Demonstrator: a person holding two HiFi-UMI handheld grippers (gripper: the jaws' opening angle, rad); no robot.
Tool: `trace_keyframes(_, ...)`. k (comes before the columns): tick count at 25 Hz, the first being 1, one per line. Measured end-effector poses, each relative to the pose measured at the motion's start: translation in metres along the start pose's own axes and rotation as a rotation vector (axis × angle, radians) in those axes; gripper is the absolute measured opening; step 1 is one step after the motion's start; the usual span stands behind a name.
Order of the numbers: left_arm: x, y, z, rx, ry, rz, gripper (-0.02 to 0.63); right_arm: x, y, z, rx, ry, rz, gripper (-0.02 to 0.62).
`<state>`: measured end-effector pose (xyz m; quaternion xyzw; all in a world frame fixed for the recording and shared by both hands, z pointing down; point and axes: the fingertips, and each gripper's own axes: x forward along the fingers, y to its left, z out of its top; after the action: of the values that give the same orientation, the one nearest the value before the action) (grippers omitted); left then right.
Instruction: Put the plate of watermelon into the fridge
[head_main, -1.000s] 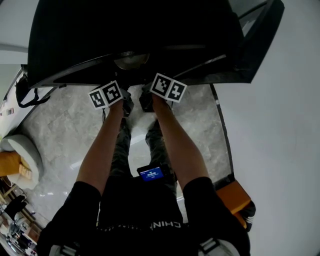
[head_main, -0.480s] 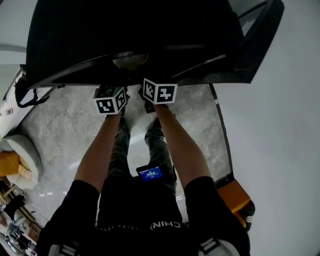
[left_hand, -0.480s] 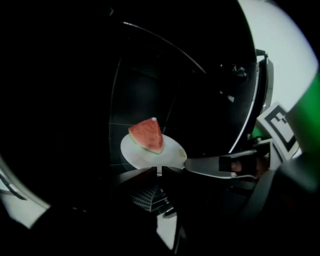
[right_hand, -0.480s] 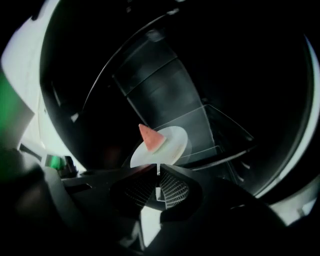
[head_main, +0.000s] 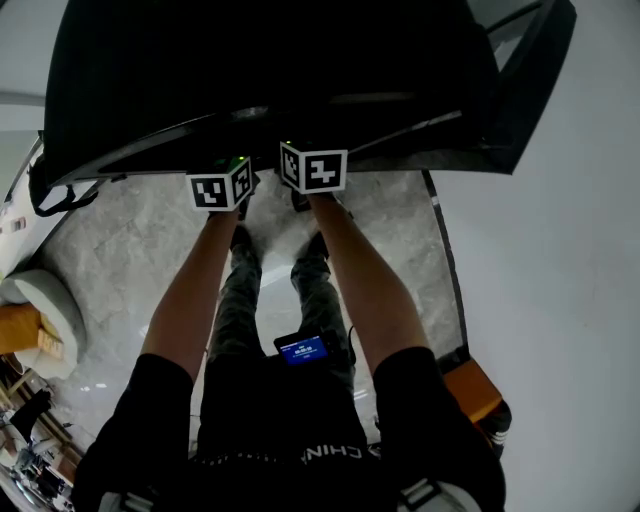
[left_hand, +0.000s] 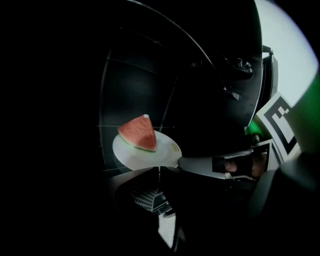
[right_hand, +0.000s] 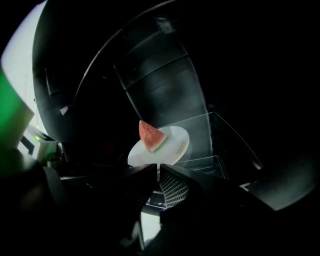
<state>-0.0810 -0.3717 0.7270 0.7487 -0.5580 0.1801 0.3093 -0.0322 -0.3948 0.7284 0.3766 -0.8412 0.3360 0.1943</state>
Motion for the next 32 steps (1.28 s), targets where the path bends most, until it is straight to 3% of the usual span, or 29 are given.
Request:
trace_keyframes(12,0.02,-0.001,0.014,0.033,0.018,-0.006,0.012,0.014,-0.012,0.014,-0.021,0.039,-0.028,0.028)
trace_keyframes(14,0.02,-0.002,0.016,-0.012,0.029,-0.038,0.012,0.013,-0.008,0.013,-0.021,0.057,-0.019,0.029)
trace_keyframes(18,0.02,-0.023,0.013,-0.196,0.09,-0.227,0.012,0.002,0.002,0.012,0.052,0.077,0.026,0.028)
trace_keyframes(24,-0.017,-0.035,0.018,-0.041,0.041,-0.2,0.012,-0.036,0.025,0.027,-0.017,0.086,0.049,0.028)
trace_keyframes(32,-0.082,-0.066,0.026,0.049,0.051,-0.264,0.012,-0.097,0.056,0.02,-0.038,0.118,0.031,0.028)
